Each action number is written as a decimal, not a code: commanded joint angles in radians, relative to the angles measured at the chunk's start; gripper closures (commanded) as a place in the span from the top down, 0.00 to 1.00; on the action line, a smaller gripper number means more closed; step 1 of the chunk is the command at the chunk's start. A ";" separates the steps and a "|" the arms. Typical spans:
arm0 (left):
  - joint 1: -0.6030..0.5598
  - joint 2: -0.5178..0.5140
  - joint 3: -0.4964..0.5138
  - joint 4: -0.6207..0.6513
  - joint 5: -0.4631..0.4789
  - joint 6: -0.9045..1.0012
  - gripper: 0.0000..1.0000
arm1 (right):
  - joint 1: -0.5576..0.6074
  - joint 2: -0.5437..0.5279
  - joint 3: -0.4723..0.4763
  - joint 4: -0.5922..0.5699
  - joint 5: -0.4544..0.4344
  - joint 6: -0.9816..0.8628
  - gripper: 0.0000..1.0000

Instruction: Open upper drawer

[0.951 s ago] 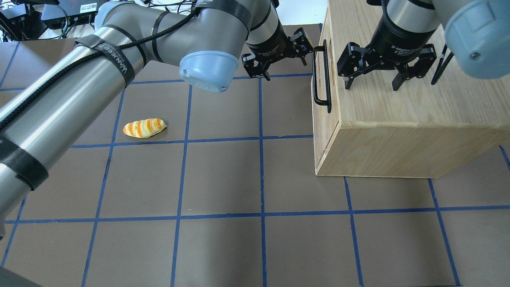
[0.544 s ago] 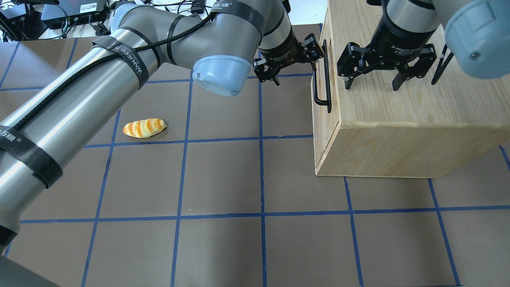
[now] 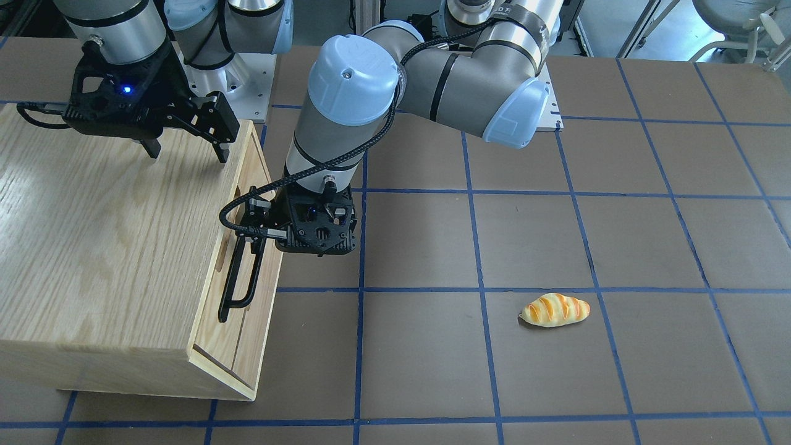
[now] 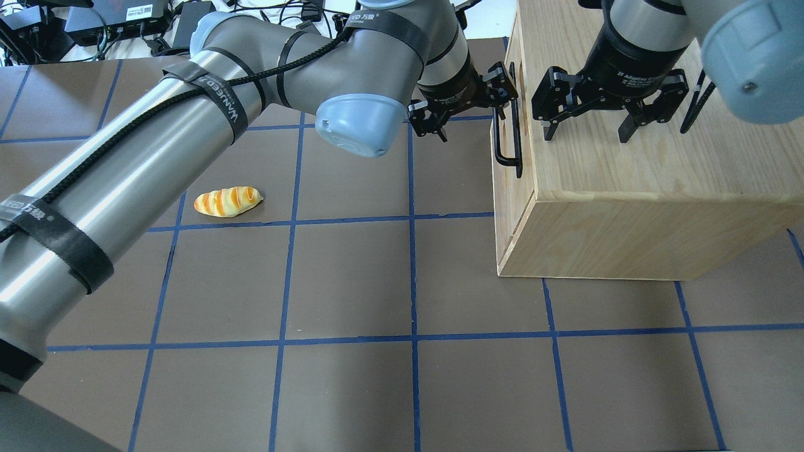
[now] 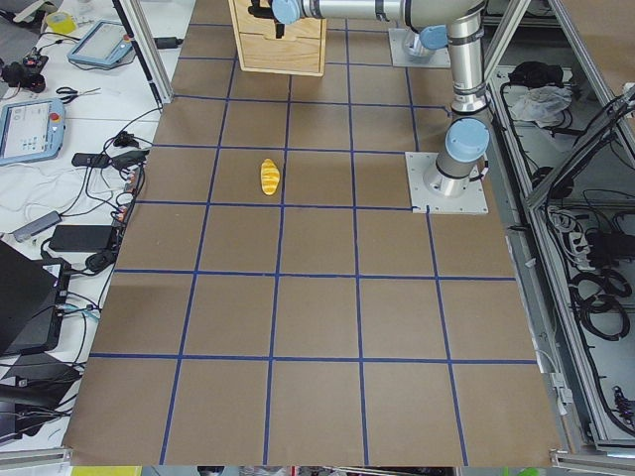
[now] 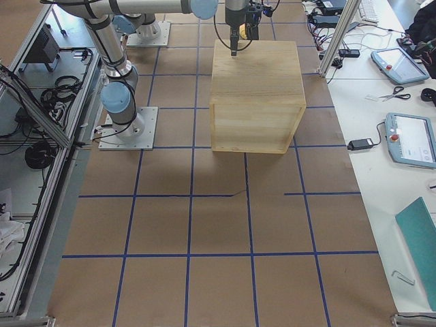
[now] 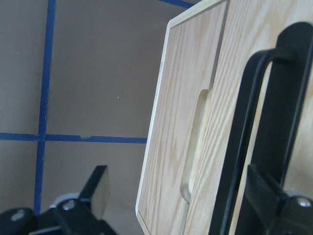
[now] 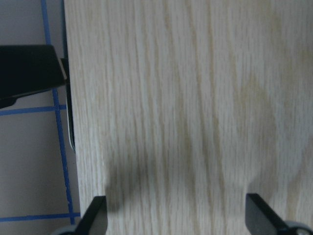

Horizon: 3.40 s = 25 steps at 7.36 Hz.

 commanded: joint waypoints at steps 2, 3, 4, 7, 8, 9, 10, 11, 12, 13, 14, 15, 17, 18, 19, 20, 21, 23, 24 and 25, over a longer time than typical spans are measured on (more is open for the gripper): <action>0.000 -0.009 0.000 0.000 0.005 0.003 1.00 | 0.000 0.000 0.000 0.000 0.000 0.000 1.00; 0.000 -0.017 0.000 0.000 0.008 0.001 1.00 | 0.000 0.000 0.000 0.000 0.000 0.000 1.00; 0.000 -0.018 0.000 0.000 0.008 0.001 1.00 | 0.000 0.000 0.000 0.000 0.000 0.000 1.00; 0.001 -0.021 0.003 0.000 0.035 0.011 1.00 | 0.000 0.000 0.000 0.000 0.000 0.000 1.00; 0.001 -0.020 0.012 -0.002 0.076 0.020 1.00 | -0.001 0.000 0.000 0.000 0.000 0.000 1.00; 0.001 -0.021 0.015 -0.002 0.078 0.020 1.00 | 0.000 0.000 0.000 0.000 0.000 0.000 1.00; 0.001 -0.020 0.015 -0.002 0.084 0.020 1.00 | 0.000 0.000 0.000 0.000 0.000 0.000 1.00; 0.001 -0.018 0.015 -0.006 0.113 0.020 1.00 | 0.000 0.000 0.000 0.000 0.001 0.000 1.00; 0.001 -0.018 0.015 -0.011 0.141 0.023 1.00 | 0.000 0.000 0.000 0.000 0.000 0.000 1.00; 0.001 -0.017 0.015 -0.012 0.143 0.023 1.00 | 0.000 0.000 0.000 0.000 0.001 0.000 1.00; 0.003 -0.009 0.015 -0.028 0.150 0.023 1.00 | 0.000 0.000 0.000 0.000 0.000 0.000 1.00; 0.004 -0.001 0.015 -0.043 0.176 0.023 1.00 | 0.000 0.000 0.000 0.000 0.000 0.000 1.00; 0.004 0.002 0.009 -0.048 0.178 0.023 1.00 | 0.000 0.000 0.000 0.000 0.001 0.000 1.00; 0.007 0.011 0.014 -0.074 0.178 0.023 1.00 | 0.000 0.000 0.000 0.000 0.001 0.000 1.00; 0.012 0.019 0.006 -0.091 0.179 0.023 1.00 | 0.000 0.000 0.000 0.000 0.000 0.000 1.00; 0.021 0.017 0.006 -0.091 0.190 0.023 1.00 | 0.000 0.000 0.000 0.000 0.000 0.000 1.00; 0.029 0.019 0.008 -0.091 0.195 0.024 1.00 | 0.000 0.000 0.000 0.000 0.000 0.000 1.00; 0.059 0.020 0.012 -0.095 0.195 0.046 1.00 | 0.000 0.000 0.000 0.000 0.001 0.000 1.00; 0.062 0.022 0.014 -0.097 0.195 0.046 1.00 | 0.000 0.000 0.000 0.000 0.000 0.000 1.00; 0.072 0.023 0.006 -0.098 0.195 0.049 1.00 | 0.000 0.000 0.000 0.000 0.000 0.000 1.00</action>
